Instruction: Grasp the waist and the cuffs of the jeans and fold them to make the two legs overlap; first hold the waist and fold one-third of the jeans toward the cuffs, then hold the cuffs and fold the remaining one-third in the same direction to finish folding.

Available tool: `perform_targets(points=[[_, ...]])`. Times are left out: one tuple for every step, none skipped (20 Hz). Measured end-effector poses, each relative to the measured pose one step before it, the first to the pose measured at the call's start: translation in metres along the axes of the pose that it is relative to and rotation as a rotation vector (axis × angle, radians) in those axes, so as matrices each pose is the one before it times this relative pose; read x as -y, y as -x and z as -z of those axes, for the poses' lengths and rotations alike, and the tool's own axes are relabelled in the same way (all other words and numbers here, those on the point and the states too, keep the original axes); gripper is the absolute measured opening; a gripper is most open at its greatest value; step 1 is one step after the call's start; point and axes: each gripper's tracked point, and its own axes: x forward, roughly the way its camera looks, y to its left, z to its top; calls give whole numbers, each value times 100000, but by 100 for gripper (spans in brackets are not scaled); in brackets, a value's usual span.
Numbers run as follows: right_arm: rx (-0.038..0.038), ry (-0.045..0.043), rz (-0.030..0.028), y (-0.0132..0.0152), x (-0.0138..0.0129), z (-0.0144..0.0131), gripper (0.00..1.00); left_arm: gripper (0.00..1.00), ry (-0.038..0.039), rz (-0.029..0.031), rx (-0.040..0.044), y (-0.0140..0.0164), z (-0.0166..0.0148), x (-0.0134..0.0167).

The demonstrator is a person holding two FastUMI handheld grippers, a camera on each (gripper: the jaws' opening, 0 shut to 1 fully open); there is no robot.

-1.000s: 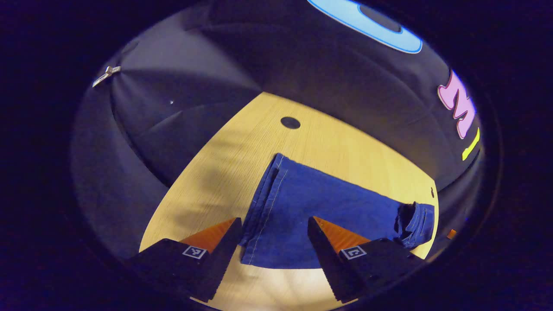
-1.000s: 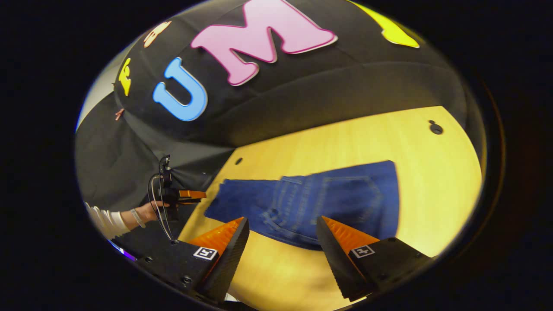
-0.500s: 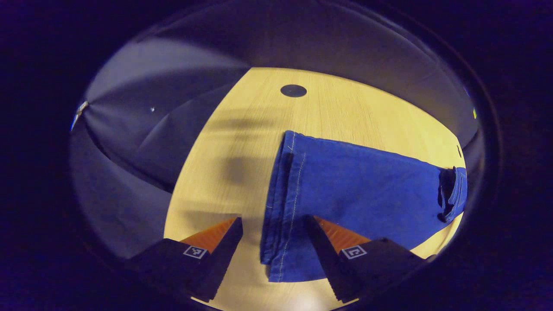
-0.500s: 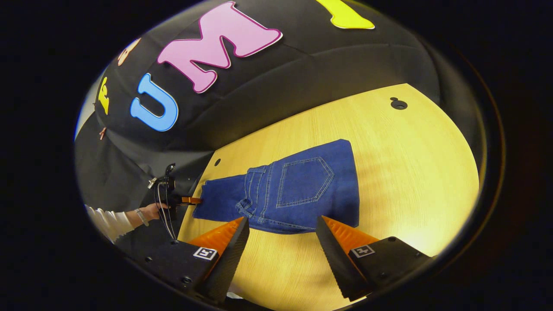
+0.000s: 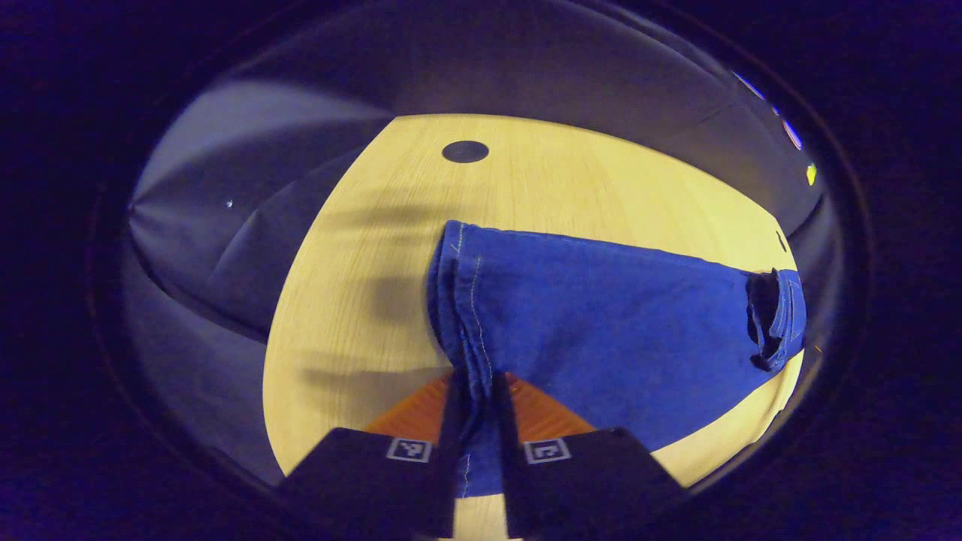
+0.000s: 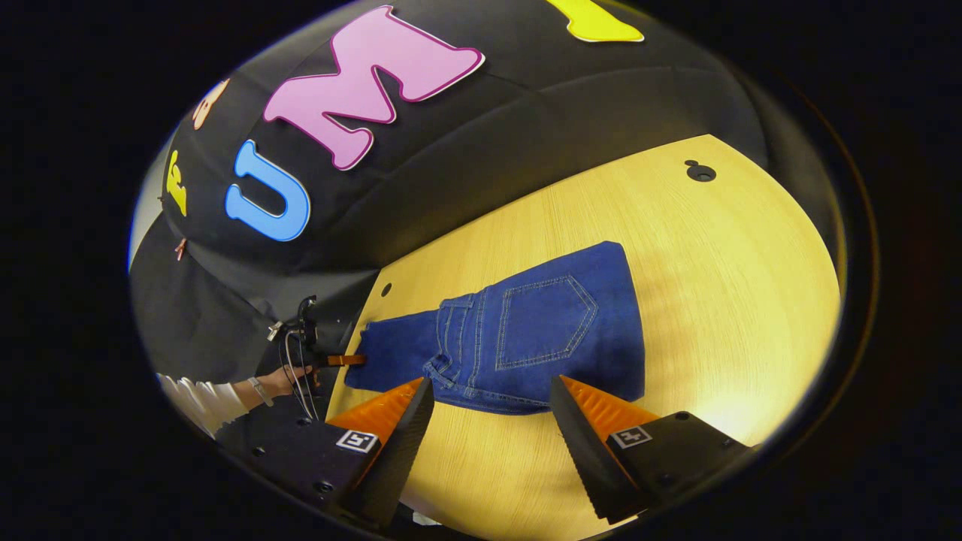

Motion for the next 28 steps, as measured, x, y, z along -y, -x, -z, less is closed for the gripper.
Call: perform_targets(points=[[-162, 640, 518, 208, 100, 120, 95, 11, 1915, -535, 1728, -157, -217, -31], [114, 276, 17, 141, -28, 25, 95, 10, 1461, 185, 915, -129, -278, -74], [131, 20, -214, 200, -36, -28, 95, 7, 937, 566, 219, 71, 240, 63], [120, -213, -290, 110, -102, -137, 95, 7, 140, 799, -796, 55, -5, 131], [333, -296, -124, 55, -29, -125, 95, 7, 838, 767, -19, 313, -141, 218], [543, -185, -101, 20, -7, -234, 95, 6, 850, 1847, 2058, 380, -565, 699], [603, -184, 88, 170, 118, -162, 95, 6, 1611, 2184, 2484, 729, -680, 1002], [403, -322, 430, 51, 322, -230, 95, 6, 1959, 3641, 2205, 852, -508, 1502], [363, -537, 206, 24, 112, -151, 95, 6, 1140, 4320, 2552, 1232, -733, 1781], [575, -548, -372, -75, -91, -306, 96, 6, 148, 4529, 2128, 1367, -721, 1679], [699, -520, -468, 143, -85, -233, 95, 6, -1200, 3065, 1830, 1303, -953, 1761], [406, -471, -384, 76, -42, -195, 96, 6, -1684, 3369, 2275, 1238, -1121, 1848], [560, -292, -560, 240, -57, -148, 96, 3, -984, 4387, 2109, 1299, -1260, 2357], [629, -45, -468, 96, -35, -152, 96, 6, 57, 4800, 1647, 1032, -1082, 2857], [539, 74, -620, 302, -145, -40, 95, 6, 500, 4755, 1262, 566, -1249, 3090], [626, 268, -451, 316, -146, -132, 96, 6, -436, 4014, 1315, 196, -1046, 2714], [595, 445, -296, 114, -53, -124, 95, 6, -2491, 4031, 1100, 83, -1009, 2793], [684, 580, -395, 479, -130, -146, 95, 6, -3545, 3254, 973, -55, -961, 2594], [743, 690, 74, 474, -28, -166, 95, 6, -3765, 3445, 693, -272, -862, 2899], [1029, 962, 180, 587, 79, -115, 95, 6, -3008, 3877, 775, -654, -897, 3031], [942, 805, 329, 588, 149, -163, 95, 6, -917, 3994, 1361, -1427, -727, 3683], [1162, 479, 381, 740, 306, -125, 95, 6, -63, 4912, 102, -1942, -490, 3615], [852, -284, 317, 637, 403, -53, 95, 6, -84, 4196, -132, -2204, 327, 2886], [798, -625, 336, 617, 360, -64, 96, 6, 536, 3979, -1438, -2698, 774, 2334], [897, -539, 819, 815, 543, -74, 96, 6, 81, 3680, -3068, -2906, 1034, 2031], [1201, -102, 926, 659, 572, -170, 96, 6, -960, 1505, -3262, -3136, 1264, 1073], [1447, -86, 1321, 761, 718, -105, 95, 6, -3356, 409, -4466, -2809, 1389, 168], [1475, -707, 1243, 662, 693, -167, 95, 6, -3155, -2036, -4869, -2643, 1618, 3]])
